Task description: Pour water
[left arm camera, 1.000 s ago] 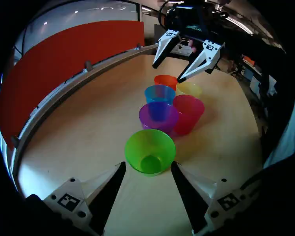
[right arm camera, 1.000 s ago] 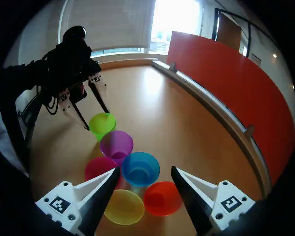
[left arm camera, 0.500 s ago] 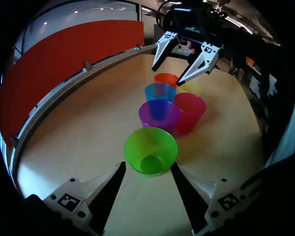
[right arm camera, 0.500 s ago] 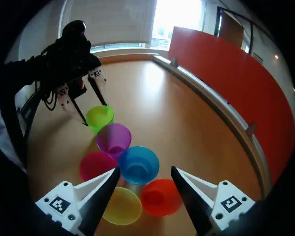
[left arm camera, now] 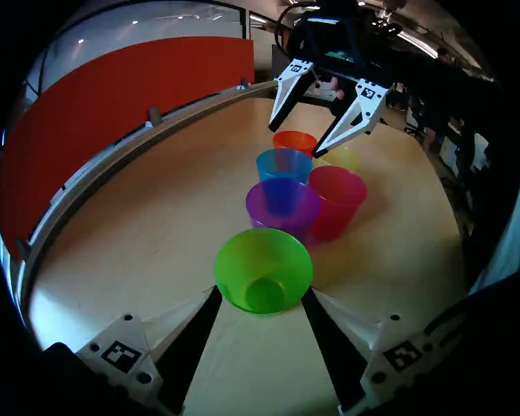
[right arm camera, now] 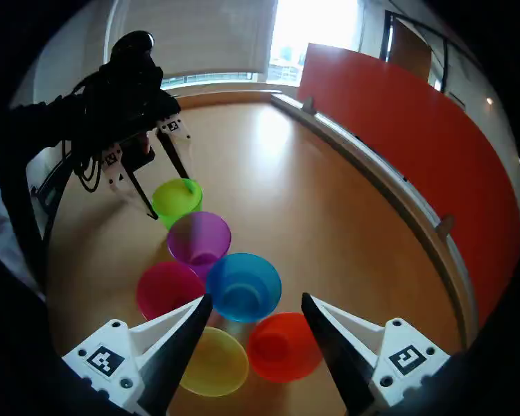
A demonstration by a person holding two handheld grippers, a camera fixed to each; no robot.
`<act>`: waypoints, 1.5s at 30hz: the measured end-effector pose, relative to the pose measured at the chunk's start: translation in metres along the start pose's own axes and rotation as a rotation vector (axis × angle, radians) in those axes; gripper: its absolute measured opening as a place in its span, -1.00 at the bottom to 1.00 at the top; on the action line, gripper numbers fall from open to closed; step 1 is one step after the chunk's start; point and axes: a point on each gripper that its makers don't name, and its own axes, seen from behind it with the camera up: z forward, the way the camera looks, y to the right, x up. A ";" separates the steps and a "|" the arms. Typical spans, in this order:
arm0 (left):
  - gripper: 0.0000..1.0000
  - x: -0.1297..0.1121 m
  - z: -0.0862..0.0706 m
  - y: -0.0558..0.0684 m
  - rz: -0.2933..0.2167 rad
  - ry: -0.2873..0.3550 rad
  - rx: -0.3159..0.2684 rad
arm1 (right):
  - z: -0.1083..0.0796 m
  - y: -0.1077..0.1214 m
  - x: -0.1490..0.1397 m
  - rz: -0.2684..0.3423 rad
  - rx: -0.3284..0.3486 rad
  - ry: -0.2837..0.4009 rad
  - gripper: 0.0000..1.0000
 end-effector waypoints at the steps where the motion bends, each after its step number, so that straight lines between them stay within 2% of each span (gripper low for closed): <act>1: 0.69 0.000 0.000 0.000 0.000 0.001 0.000 | 0.000 0.000 0.000 -0.001 0.001 -0.001 1.00; 36: 0.69 0.002 0.015 -0.001 0.019 0.024 0.006 | 0.013 -0.004 -0.006 -0.036 0.033 -0.032 1.00; 45: 0.67 0.003 0.016 -0.002 0.002 0.032 0.009 | 0.014 -0.005 -0.005 -0.037 0.042 -0.036 1.00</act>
